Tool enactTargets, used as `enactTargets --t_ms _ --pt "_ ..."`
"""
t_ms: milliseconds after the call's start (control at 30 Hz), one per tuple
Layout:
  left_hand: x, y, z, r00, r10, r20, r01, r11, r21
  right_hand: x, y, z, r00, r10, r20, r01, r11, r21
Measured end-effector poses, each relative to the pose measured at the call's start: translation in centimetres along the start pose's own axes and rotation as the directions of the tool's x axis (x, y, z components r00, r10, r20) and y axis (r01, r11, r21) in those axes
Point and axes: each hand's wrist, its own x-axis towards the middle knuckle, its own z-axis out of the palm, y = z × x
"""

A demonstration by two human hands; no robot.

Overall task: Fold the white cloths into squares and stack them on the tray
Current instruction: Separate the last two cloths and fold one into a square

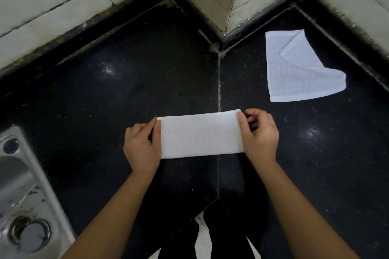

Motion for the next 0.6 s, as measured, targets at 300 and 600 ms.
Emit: enactTargets --t_ms 300,600 --pt "0.0 0.4 0.2 1.000 -0.003 0.000 0.003 0.997 0.081 -4.5 -9.2 5.8 0.984 -0.041 0.175 -0.059 0.845 0.531" --pt "0.0 0.0 0.6 0.996 0.089 -0.004 -0.088 0.988 0.126 -1.4 -4.8 6.0 0.983 -0.004 0.186 -0.091 0.863 0.497"
